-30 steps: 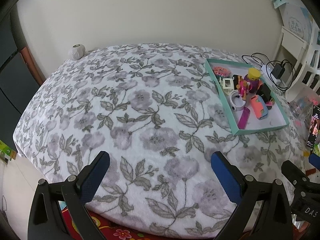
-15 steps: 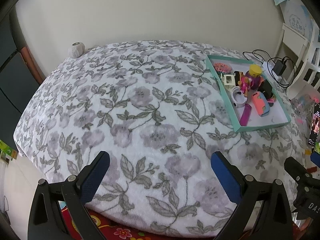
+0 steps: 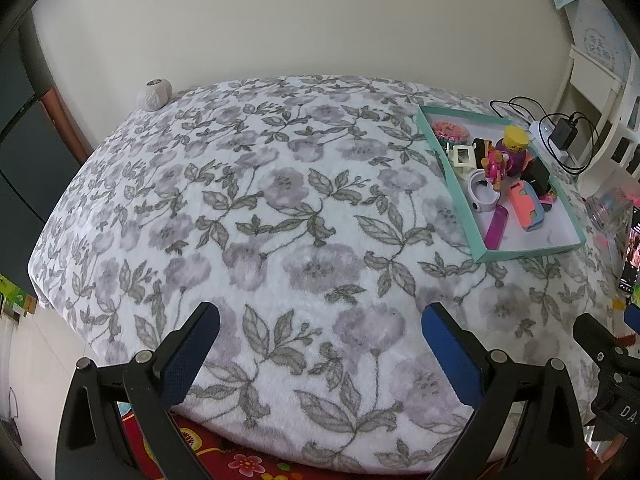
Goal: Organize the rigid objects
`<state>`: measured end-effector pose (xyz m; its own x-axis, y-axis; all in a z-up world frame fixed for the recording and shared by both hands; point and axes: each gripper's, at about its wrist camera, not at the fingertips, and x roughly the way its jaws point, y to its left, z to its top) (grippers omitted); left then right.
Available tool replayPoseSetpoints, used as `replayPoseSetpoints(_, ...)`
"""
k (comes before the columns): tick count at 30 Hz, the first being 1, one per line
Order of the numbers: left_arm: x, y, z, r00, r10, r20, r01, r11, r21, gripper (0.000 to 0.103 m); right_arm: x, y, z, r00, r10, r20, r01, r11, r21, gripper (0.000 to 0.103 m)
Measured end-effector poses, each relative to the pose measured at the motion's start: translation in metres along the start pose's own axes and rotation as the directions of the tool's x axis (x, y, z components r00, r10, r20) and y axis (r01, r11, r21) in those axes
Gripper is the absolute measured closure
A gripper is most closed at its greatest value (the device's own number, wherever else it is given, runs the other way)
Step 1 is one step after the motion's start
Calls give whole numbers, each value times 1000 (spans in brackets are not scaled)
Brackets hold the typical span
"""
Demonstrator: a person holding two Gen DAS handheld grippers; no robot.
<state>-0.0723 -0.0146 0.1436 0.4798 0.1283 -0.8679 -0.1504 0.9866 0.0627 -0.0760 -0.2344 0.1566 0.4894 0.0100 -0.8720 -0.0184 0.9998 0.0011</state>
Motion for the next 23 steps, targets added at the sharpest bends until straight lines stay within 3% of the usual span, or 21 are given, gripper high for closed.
replayPoseSetpoints(23, -3, 1, 0, 1000, 22, 19, -22, 1000, -6, 2, 3, -3, -1, 1000, -4, -7, 4, 1000, 12, 0)
